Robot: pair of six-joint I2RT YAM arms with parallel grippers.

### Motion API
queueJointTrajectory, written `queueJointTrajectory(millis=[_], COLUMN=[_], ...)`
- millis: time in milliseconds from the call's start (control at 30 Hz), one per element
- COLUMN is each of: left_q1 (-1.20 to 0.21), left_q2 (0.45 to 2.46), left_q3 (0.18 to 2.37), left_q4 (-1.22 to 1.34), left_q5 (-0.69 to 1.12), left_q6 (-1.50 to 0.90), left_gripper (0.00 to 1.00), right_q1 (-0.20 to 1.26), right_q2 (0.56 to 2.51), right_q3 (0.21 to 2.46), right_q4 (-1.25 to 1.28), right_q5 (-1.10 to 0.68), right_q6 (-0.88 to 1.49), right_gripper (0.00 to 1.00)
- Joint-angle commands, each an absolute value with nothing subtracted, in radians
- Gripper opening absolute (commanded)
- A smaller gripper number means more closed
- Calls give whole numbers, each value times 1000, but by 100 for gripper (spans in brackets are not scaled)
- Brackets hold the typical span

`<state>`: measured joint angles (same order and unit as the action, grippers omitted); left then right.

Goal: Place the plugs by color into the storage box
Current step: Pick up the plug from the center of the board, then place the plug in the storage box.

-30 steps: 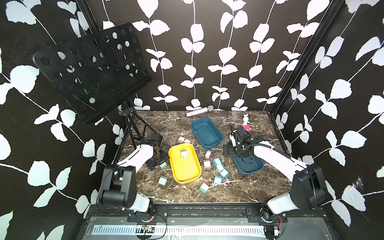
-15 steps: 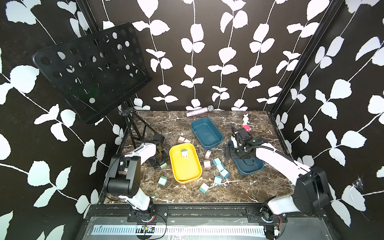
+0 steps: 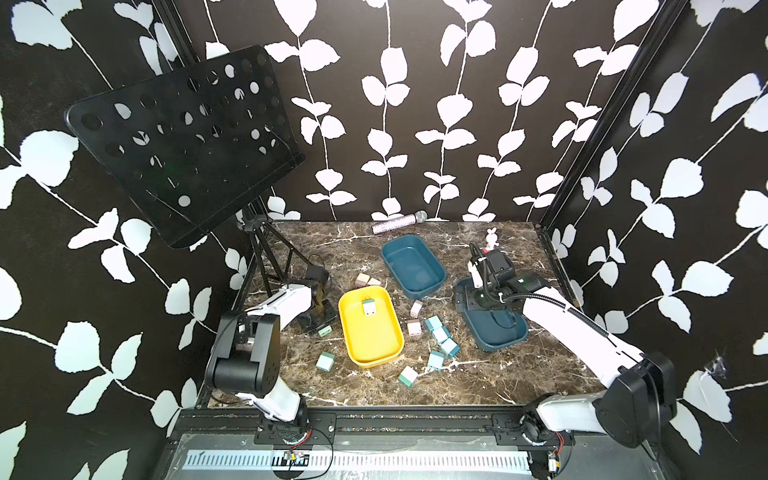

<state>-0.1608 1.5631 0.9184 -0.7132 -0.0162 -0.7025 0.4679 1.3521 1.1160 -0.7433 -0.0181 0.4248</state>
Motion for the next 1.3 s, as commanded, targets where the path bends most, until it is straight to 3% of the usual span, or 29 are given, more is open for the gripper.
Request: queueJointTrajectory(millis=[0,333,567,767,1267], left_q1=[-157,-170,-328,-418,-423], left_q2=[1486,1440,1540,1619,1730], left_q3=[976,1160,1275,1257,1128], left_q4=[-797,-894,-869,-781,-682], left_q5=[-32,16,49,66,36], left_q6=[-673,-650,-702,-756,-704], left_gripper=[40,39,40,40,40], right_q1=[442,388,387,388,388], right_q2=[1312,1309,1325,1325,1314], right_q3=[1114,1036,982,979,932], right_q4=[-750,-701,-655,-663,-663], right_q5=[0,-86,-104,-94,-90], right_q6=[449,519,558,555,571], right_gripper=[99,99,99,99,99])
